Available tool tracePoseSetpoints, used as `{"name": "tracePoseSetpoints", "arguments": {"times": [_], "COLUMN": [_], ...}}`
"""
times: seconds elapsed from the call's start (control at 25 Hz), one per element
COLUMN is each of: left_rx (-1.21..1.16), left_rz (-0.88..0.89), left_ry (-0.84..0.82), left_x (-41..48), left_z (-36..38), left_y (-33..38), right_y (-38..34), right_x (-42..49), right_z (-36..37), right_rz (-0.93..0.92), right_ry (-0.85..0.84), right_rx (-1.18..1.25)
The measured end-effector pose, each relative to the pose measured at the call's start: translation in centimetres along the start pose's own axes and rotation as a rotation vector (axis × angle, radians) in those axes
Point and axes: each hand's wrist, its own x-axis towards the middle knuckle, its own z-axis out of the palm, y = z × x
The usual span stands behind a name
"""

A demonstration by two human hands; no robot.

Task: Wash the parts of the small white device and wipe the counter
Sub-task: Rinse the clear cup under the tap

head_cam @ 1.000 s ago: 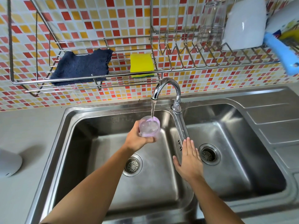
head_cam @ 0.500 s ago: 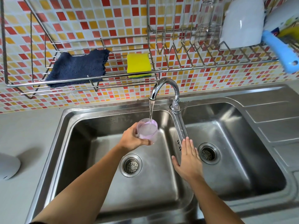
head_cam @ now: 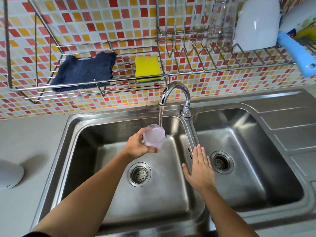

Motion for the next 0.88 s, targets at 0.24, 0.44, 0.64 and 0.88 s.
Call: {"name": "tracePoseSetpoints", "arguments": {"times": [0.24, 0.44, 0.64, 0.88], "left_rx": [0.088, 0.133, 0.009, -0.019], "left_rz": [-0.011, -0.008, -0.014, 0.006], "left_ry": [0.016, 0.042, 0.055, 0.072], "left_x": [0.1, 0.0, 0.3, 0.2], "left_z": [-1.1, -1.3, -1.1, -0.8], "left_y": [-0.3, 0.1, 1.1, 1.7], "right_y": [-0.5, -1.3, -2.9, -3.6], "right_x": [1.1, 7.2, 14.0, 16.0], "right_z": [-1.8, -5.8, -8.8, -8.4], "right_rz": [0.184, 0.084, -0.171, -0.185], "right_ry": [0.241, 0.329, -0.05, -0.089], "right_rx": [0.474, 0.51, 0.209, 0.076]}}
